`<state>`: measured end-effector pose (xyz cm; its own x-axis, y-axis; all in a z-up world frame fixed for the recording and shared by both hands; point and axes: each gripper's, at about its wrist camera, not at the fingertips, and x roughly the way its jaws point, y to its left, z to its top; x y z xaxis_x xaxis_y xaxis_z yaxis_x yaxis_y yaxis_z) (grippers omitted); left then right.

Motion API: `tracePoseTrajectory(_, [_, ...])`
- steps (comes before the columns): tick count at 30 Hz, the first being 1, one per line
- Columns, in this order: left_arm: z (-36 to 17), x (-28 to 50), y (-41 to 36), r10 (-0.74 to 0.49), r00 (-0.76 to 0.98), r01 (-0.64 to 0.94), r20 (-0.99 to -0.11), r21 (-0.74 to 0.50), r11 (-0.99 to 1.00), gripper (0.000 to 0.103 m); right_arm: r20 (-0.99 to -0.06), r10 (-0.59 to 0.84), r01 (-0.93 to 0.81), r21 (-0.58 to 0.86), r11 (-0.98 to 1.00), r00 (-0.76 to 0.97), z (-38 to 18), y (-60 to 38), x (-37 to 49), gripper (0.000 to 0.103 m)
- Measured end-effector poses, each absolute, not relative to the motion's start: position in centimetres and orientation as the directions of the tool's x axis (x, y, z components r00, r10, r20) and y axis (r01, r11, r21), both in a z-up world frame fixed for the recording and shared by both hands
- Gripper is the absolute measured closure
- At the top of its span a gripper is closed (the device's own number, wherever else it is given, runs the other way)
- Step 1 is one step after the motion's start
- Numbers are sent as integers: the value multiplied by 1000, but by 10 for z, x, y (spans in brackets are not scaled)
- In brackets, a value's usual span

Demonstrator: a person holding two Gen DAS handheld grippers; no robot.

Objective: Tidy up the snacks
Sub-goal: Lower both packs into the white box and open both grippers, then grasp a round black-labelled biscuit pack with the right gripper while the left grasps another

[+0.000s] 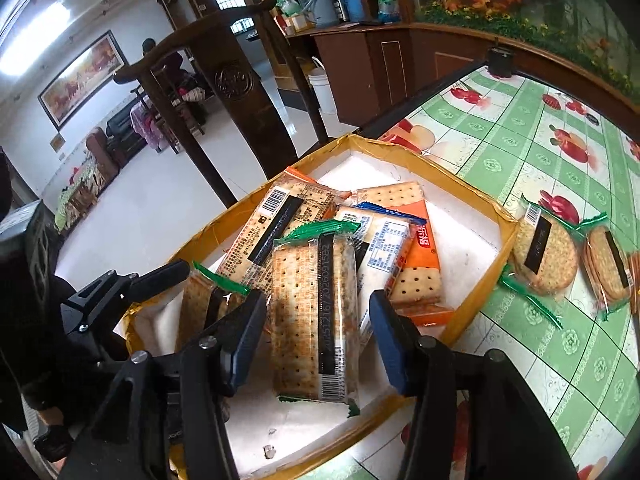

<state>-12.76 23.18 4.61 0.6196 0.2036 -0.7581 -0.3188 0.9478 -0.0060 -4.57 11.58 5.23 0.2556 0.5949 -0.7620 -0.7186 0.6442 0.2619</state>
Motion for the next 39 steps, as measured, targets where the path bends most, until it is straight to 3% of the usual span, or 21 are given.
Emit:
tracePoseTrajectory(12, [64, -110, 204, 136, 647, -257, -750, -47, 965, 21, -744, 572, -637, 261, 725, 346, 59, 55, -25, 43])
tracePoseTrajectory(21, [80, -77, 160, 12, 640, -132, -769, -94, 987, 21, -773, 490, -517, 251, 819, 402, 57, -23, 12, 40])
tracePoseTrajectory(32, [79, -27, 106, -111, 568, -49, -815, -167, 985, 18, -771, 544, -394, 411, 822, 330, 38, -68, 56, 36])
tracePoseTrajectory(39, [56, -1, 81, -123, 532, -54, -837, -179, 982, 18, -749, 594, -257, 536, 804, 295, 17, -89, 89, 34])
